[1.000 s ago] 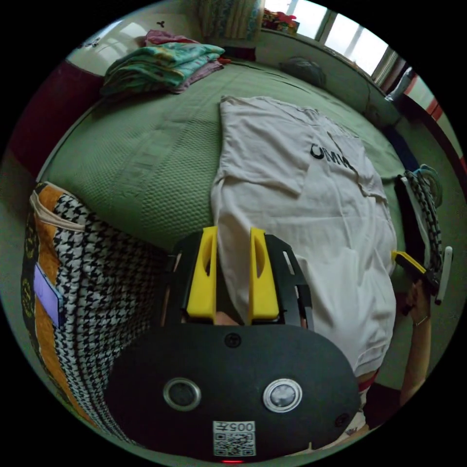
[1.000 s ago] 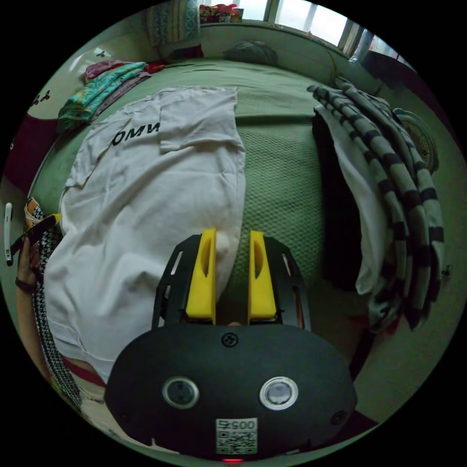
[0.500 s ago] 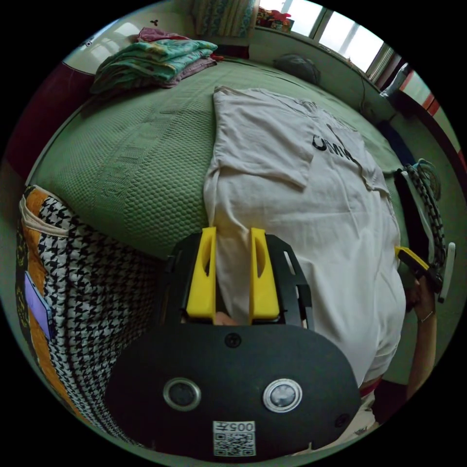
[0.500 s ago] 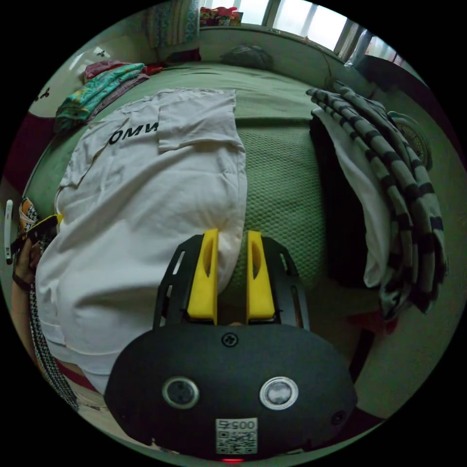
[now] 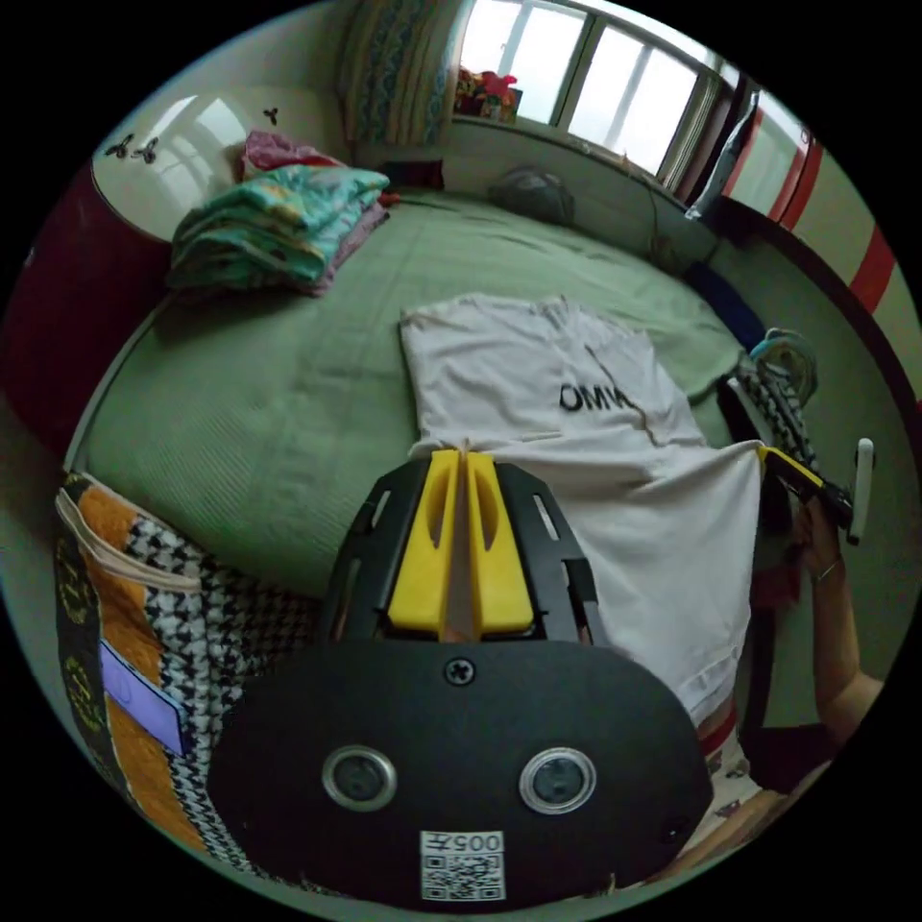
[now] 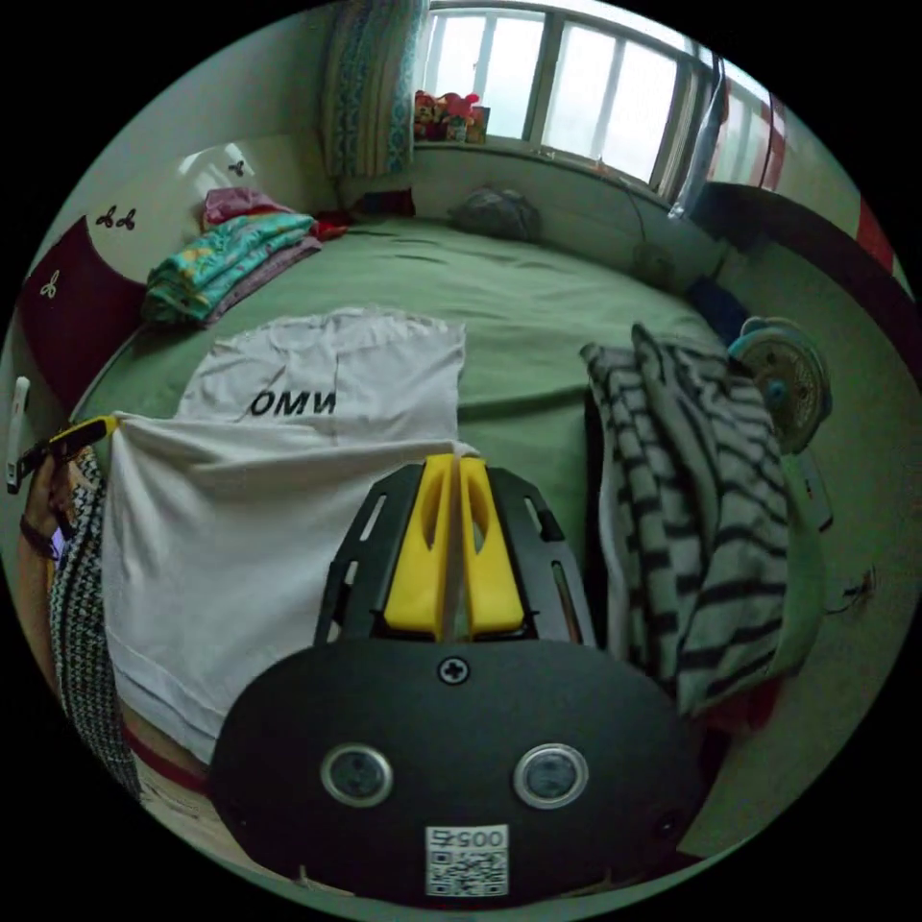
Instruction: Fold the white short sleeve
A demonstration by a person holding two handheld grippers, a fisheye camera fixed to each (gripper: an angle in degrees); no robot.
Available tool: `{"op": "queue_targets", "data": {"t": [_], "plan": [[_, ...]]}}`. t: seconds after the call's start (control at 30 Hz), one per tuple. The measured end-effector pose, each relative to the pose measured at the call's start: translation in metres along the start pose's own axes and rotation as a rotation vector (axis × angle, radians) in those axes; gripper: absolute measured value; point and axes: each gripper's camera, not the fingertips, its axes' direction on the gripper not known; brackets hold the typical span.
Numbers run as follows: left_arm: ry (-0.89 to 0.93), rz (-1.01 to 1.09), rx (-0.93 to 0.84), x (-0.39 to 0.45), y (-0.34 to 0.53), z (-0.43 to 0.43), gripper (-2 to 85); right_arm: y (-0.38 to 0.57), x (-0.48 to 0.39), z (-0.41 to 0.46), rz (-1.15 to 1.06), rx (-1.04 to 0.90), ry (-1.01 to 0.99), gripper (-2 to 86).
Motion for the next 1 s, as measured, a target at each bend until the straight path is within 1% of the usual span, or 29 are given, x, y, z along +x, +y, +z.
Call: {"op": "queue_targets", "data": {"t": [0.07, 0.13, 0.2, 0.3, 0.37, 0.43, 0.53, 0.67, 0.8, 0.9, 1.0], "plan": [[-0.027, 0.004, 0.031, -0.003, -0.021, -0.002, 1.8, -0.03, 0.004, 0.009, 0.008, 0.044, 0.024, -1.7], [-0.028, -0.019, 0.064, -0.007, -0.045, 0.003, 1.7, -0.05, 0.005, 0.021, 0.026, 0.054, 0.036, -1.7], [-0.036, -0.013, 0.059, -0.007, -0.059, 0.012, 1.8, -0.066, 0.004, 0.036, 0.041, 0.051, 0.079, -1.7], [-0.024, -0.005, -0.012, -0.006, -0.068, 0.039, 2.4, -0.079, 0.004, 0.069, 0.051, -0.062, 0.075, -1.6], [0.007, -0.019, -0.065, -0.01, -0.063, 0.05, 3.4, -0.075, 0.013, 0.081, 0.079, -0.122, 0.022, -1.4], [0.045, -0.034, -0.067, -0.019, -0.047, 0.051, 5.1, -0.064, 0.02, 0.08, 0.08, -0.119, -0.015, -1.2], [0.055, -0.059, -0.084, -0.031, -0.023, 0.041, 7.2, -0.041, 0.033, 0.074, 0.08, -0.14, -0.047, -0.4], [0.091, -0.071, -0.093, -0.035, 0.006, 0.03, 8.3, -0.011, 0.031, 0.079, 0.012, -0.208, -0.102, 1.6], [0.095, -0.047, -0.208, -0.021, 0.037, 0.049, 9.5, 0.002, 0.022, 0.096, -0.017, -0.315, -0.109, 1.9], [0.104, -0.08, -0.272, -0.017, 0.059, 0.068, 9.1, 0.014, 0.023, 0.102, -0.013, -0.371, -0.185, 0.2], [0.104, -0.09, -0.291, -0.016, 0.079, 0.074, 8.7, 0.03, 0.025, 0.1, -0.05, -0.395, -0.144, -0.6]]}}
